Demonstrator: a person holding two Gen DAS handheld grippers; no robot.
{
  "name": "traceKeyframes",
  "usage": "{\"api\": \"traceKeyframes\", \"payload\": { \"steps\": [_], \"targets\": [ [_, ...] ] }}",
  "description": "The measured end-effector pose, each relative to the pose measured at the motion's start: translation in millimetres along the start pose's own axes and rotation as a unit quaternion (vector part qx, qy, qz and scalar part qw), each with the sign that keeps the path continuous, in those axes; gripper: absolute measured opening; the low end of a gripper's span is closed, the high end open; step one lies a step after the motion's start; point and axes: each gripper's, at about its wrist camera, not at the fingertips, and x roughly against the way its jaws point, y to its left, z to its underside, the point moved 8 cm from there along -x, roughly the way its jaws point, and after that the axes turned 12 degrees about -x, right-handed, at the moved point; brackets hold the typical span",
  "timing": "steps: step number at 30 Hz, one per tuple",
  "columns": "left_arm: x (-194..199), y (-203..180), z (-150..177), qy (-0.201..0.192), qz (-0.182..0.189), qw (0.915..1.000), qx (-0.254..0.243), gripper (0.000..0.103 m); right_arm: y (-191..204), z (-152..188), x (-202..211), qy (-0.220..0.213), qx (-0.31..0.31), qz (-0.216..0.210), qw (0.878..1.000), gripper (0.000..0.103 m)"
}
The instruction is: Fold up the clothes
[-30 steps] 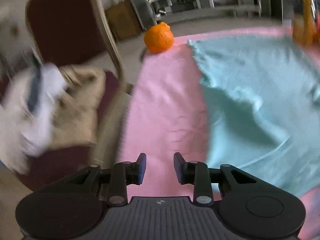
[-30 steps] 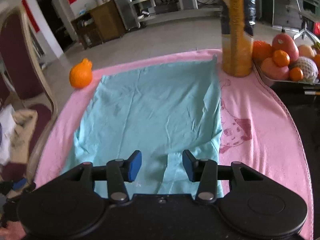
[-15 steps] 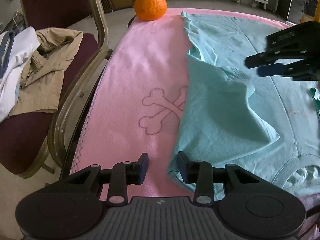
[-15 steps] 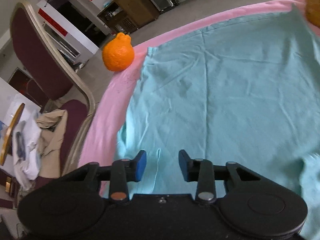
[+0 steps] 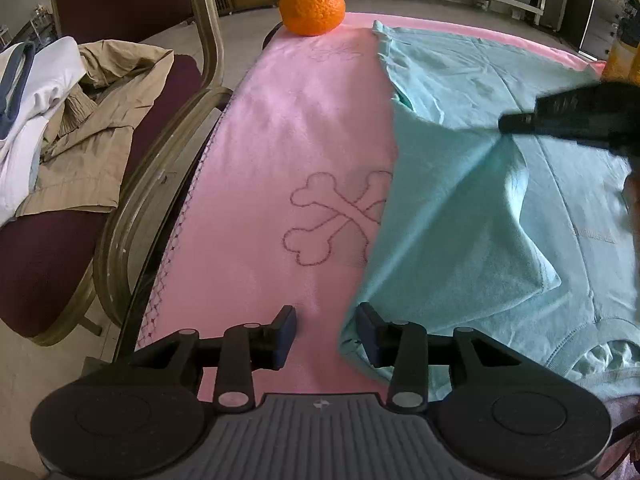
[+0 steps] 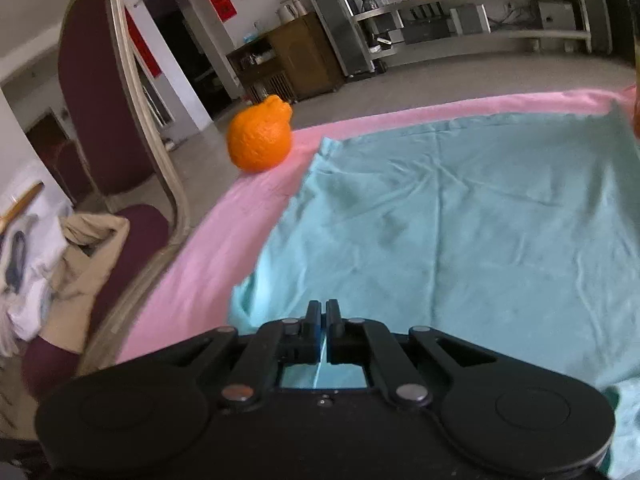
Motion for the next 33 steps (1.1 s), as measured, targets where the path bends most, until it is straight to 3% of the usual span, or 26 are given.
{"api": "traceKeyframes", "payload": {
  "steps": [3,6,10,18,20,21,23,27,30,31,32,33],
  "targets": [
    [0,2,0,0.001,0.003,1.0000,0.006,0.044,-5,6,-6,0.027,0.000,0.030,0.999,0.008],
    [-1,3,1,0.001,0.007,0.9999,0.014,0.044,-9,5,11,0.044,-0.038,0.018,0.998,0.028],
    [-1,5,1,0.004,0.014,0.9995,0.027,0.044,-9,32,37,0.116,-0.081,-0.021,0.990,0.028],
    [0,5,2,0.001,0.013,0.9994,0.032,0.046,-32,77,45,0.163,-0.209,-0.083,0.961,0.022],
    [0,5,2,0.000,0.013,0.9993,0.034,0.046,-36,78,43,0.160,-0.238,-0.099,0.953,0.016],
    [0,5,2,0.000,0.014,0.9993,0.034,0.046,-37,79,44,0.158,-0.242,-0.104,0.952,0.003],
    [0,5,2,0.000,0.014,0.9993,0.034,0.046,-32,79,50,0.150,-0.227,-0.111,0.956,0.001],
    [0,5,2,0.000,0.013,0.9994,0.032,0.046,-18,79,72,0.095,-0.125,-0.040,0.987,0.001],
    [1,5,3,0.002,0.009,0.9995,0.031,0.046,-16,88,69,0.105,-0.074,0.022,0.991,0.005],
    [2,6,3,-0.001,0.008,0.9994,0.034,0.046,-13,86,69,0.100,-0.071,0.022,0.992,0.005],
    [4,7,4,-0.004,0.007,0.9993,0.037,0.043,-9,81,69,0.091,-0.073,0.014,0.993,0.006],
    [6,8,4,-0.007,0.005,0.9991,0.041,0.031,-5,75,69,0.082,-0.075,0.005,0.994,0.006]
  ]
}}
